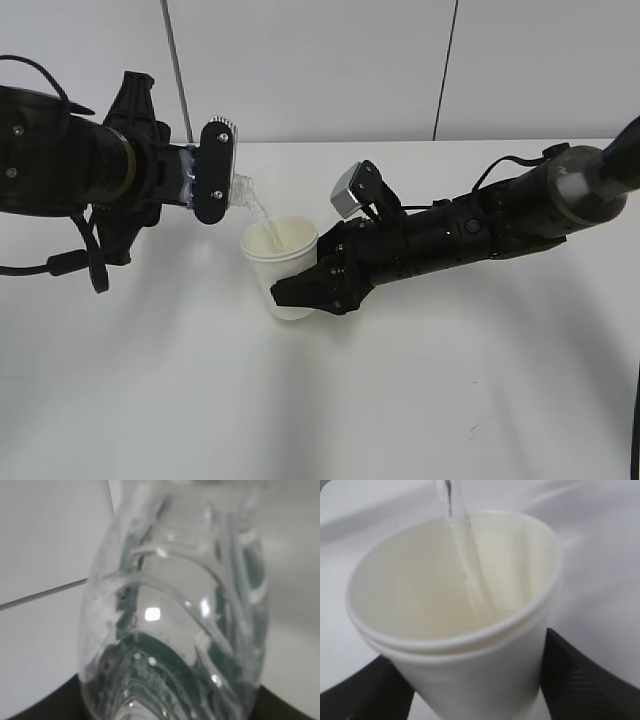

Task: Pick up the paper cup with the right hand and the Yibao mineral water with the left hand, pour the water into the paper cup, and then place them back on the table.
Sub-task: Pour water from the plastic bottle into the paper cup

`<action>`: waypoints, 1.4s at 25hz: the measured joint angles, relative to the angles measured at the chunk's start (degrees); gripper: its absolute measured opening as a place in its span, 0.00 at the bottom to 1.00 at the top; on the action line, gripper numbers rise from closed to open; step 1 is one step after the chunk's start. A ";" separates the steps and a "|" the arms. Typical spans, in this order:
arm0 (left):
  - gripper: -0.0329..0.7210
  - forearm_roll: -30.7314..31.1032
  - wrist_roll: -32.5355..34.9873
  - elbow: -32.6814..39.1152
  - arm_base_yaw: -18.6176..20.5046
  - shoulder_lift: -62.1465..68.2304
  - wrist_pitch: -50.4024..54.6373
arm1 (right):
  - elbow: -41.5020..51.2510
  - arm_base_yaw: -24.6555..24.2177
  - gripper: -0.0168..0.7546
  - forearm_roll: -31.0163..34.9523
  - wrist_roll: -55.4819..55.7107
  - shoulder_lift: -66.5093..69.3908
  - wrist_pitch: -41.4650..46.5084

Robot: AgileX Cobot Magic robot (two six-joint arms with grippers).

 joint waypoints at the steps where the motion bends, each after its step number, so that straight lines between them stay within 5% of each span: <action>1: 0.51 0.05 0.00 0.00 0.00 0.00 0.00 | 0.00 0.00 0.73 0.00 0.00 0.00 0.00; 35: 0.51 2.44 0.00 0.00 0.00 0.00 0.25 | -0.14 0.00 0.73 -0.21 0.12 0.00 0.00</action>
